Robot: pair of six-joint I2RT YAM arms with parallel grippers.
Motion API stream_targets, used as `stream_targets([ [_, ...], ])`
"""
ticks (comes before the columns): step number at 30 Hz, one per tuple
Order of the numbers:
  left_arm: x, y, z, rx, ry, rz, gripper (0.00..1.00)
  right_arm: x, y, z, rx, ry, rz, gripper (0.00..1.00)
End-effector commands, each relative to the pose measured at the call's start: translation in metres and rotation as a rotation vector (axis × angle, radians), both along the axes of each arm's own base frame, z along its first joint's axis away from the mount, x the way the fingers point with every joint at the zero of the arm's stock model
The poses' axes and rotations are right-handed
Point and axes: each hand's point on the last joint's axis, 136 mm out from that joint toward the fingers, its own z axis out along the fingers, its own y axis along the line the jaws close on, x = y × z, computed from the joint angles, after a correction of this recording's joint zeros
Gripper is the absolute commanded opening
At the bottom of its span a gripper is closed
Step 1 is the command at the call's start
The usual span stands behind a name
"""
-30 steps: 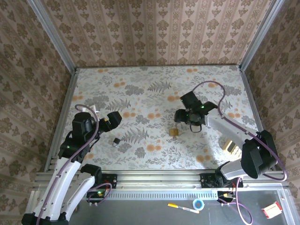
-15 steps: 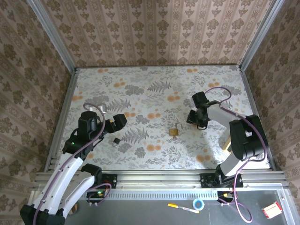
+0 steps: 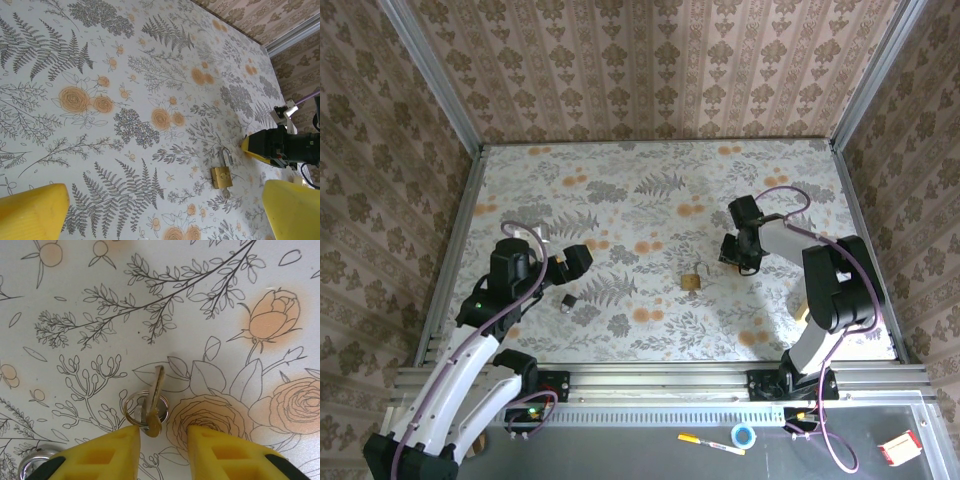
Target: Unlock with the key
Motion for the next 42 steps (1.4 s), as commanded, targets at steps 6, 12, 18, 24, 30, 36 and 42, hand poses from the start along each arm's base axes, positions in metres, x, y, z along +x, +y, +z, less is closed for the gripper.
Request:
stream_targets([
  [6, 0.003, -0.007, 0.005, -0.016, -0.026, -0.026, 1.0, 0.017, -0.004, -0.005, -0.01, -0.013, 0.003, 0.23],
  [12, 0.004, -0.009, 0.002, -0.014, -0.017, -0.033, 1.0, 0.015, -0.003, -0.006, -0.004, -0.006, 0.018, 0.12],
  [18, 0.006, -0.016, 0.001, -0.028, -0.016, -0.044, 1.0, 0.008, -0.001, -0.001, 0.013, -0.011, 0.033, 0.05],
  [24, 0.009, -0.03, 0.001, -0.041, -0.015, -0.072, 1.0, 0.001, 0.0, 0.01, 0.03, -0.036, 0.051, 0.0],
  [30, 0.007, -0.043, -0.002, -0.053, -0.015, -0.102, 1.0, -0.002, -0.003, 0.027, 0.017, -0.072, 0.067, 0.09],
  [36, 0.006, -0.043, -0.003, -0.047, -0.012, -0.102, 1.0, 0.007, -0.01, 0.032, -0.039, -0.08, 0.105, 0.37],
  [42, 0.004, -0.04, -0.004, -0.04, -0.013, -0.096, 1.0, 0.019, -0.011, 0.019, -0.053, -0.058, 0.118, 0.38],
])
